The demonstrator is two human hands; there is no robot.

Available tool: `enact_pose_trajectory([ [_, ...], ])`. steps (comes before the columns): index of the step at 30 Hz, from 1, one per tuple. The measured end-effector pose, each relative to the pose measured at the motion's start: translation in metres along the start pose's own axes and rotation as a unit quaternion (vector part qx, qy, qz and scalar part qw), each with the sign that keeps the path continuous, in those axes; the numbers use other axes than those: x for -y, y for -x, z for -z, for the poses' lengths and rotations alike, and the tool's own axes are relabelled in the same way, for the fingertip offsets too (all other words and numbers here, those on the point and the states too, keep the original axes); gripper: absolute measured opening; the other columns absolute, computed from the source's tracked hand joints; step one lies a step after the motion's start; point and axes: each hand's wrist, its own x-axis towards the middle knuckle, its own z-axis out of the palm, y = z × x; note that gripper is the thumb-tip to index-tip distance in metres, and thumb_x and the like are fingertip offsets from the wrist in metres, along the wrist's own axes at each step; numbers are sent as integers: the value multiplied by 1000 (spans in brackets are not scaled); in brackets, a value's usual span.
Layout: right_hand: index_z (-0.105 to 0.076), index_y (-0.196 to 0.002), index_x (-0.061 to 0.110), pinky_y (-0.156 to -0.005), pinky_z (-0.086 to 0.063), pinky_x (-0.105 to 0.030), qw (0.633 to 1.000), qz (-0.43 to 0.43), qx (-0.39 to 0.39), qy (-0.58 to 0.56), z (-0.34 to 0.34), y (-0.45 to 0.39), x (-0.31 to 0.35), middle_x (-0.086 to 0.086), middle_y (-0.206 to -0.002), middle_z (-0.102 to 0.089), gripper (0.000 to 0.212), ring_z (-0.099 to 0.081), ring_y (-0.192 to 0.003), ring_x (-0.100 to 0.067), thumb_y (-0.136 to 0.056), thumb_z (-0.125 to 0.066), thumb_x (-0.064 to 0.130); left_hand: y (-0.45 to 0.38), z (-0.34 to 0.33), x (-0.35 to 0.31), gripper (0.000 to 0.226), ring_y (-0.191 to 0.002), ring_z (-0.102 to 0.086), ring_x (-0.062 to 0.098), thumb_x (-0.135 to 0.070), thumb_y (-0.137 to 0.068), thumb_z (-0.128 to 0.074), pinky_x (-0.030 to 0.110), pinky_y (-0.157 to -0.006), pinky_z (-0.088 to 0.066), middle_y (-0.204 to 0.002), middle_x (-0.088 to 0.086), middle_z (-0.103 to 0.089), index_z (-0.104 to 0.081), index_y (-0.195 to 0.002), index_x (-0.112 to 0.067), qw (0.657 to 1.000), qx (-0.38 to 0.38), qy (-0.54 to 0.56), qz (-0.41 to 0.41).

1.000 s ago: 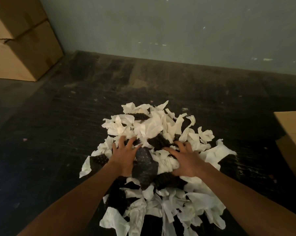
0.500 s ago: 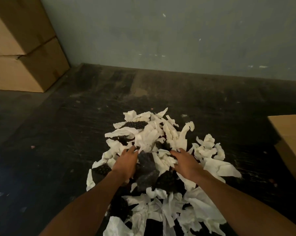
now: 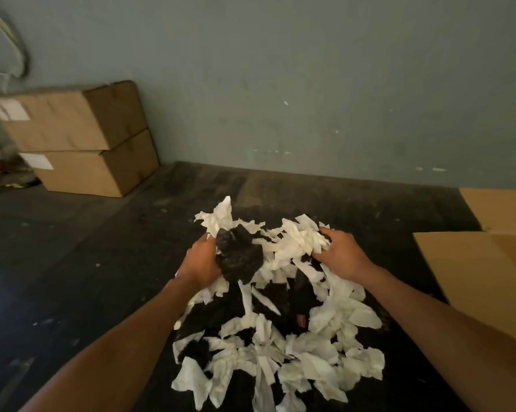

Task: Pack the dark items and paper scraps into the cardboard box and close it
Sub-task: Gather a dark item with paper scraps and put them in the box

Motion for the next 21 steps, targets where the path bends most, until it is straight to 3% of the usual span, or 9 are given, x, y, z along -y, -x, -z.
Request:
enact_pose_trajectory([
  [5,-43,-142,15,-100,-47,-44,999,38,-33,-10,64,36,11,-11,-137,-54,70,-55,-119,-28,-81,-75,27,42,34,-52,35,-108,-55,21,-28,-89,-66,39,-98,-47,-121,7,-55,-55,-118,-13,999,-34,19,16],
  [10,-40,-144,14,-102,-42,-40,997,54,-56,-9,115,69,10,-12,-142,-50,67,-49,-126,-30,-85,-71,24,74,54,-99,24,-98,-55,20,-28,-91,-62,40,-93,-48,-110,6,-56,-56,-109,-14,998,-67,5,6],
  [16,-48,-139,13,-90,-48,-35,995,46,-91,-8,162,98,3,-10,-130,-60,57,-58,-113,-29,-86,-69,20,77,58,-143,27,-96,-55,19,-32,-92,-60,38,-92,-47,-109,6,-57,-56,-110,-12,997,-74,4,-29],
  [21,-61,-122,11,-70,-39,-27,991,26,-132,9,204,122,-16,-8,-100,-66,37,-57,-83,-20,-86,-69,16,60,45,-183,27,-95,-56,21,-32,-93,-59,38,-91,-49,-107,8,-59,-56,-110,-11,995,-60,14,-83],
])
